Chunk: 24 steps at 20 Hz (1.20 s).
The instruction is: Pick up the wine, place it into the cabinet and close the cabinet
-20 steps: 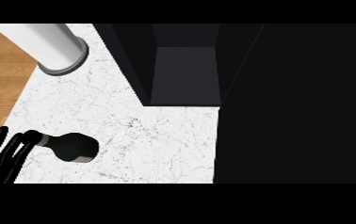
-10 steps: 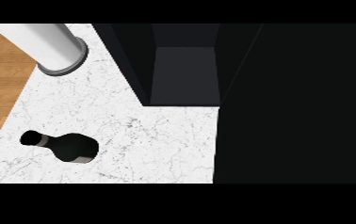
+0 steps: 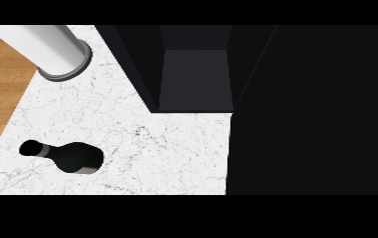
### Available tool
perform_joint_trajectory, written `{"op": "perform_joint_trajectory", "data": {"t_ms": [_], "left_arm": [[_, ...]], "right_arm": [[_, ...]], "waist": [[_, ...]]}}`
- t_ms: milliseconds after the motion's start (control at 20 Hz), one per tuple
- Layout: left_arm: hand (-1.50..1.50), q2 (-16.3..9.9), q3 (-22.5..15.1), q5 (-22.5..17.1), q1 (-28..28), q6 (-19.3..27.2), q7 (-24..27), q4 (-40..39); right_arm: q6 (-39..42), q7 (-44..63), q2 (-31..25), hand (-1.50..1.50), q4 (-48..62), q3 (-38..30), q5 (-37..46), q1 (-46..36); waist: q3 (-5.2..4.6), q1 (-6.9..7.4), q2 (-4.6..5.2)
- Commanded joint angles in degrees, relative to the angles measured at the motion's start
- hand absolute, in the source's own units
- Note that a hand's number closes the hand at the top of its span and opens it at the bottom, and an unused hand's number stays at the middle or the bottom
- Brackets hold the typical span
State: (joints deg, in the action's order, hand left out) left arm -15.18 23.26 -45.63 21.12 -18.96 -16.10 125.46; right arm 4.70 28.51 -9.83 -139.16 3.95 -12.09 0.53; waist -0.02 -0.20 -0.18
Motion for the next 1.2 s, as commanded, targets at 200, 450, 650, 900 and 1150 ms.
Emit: {"op": "perform_joint_trajectory", "data": {"t_ms": [200,450,650,900,1150], "left_arm": [[-1.5,0.7,1.5,1.1,0.2,-8.6,2.1,-9.7],[-1.5,2.8,-1.3,7.4,-5.9,-9.5,5.0,-17.4],[-1.5,4.3,1.4,11.7,-5.0,-11.6,10.2,-21.0],[-1.5,2.6,3.0,15.0,-8.7,-13.4,13.9,-28.2],[-1.5,2.6,2.6,19.2,-12.6,-14.5,17.9,-37.0]], "right_arm": [[1.7,3.6,-1.4,-1.5,-9.1,-2.9,-6.0,3.0],[0.2,4.9,0.0,-1.5,-8.1,-1.1,-3.3,0.8],[-0.9,7.8,-0.6,-1.5,-11.0,-1.0,-3.4,0.3],[-2.4,9.2,-0.7,-1.5,-6.2,-3.9,-4.7,-7.5],[0.4,6.9,-0.1,-1.5,-9.8,-3.5,-5.2,0.4]], "waist": [[0.0,0.0,0.03],[-0.01,-0.23,0.12],[-0.04,-0.21,0.05],[-0.05,0.11,0.16],[-0.01,-0.51,0.11]]}}
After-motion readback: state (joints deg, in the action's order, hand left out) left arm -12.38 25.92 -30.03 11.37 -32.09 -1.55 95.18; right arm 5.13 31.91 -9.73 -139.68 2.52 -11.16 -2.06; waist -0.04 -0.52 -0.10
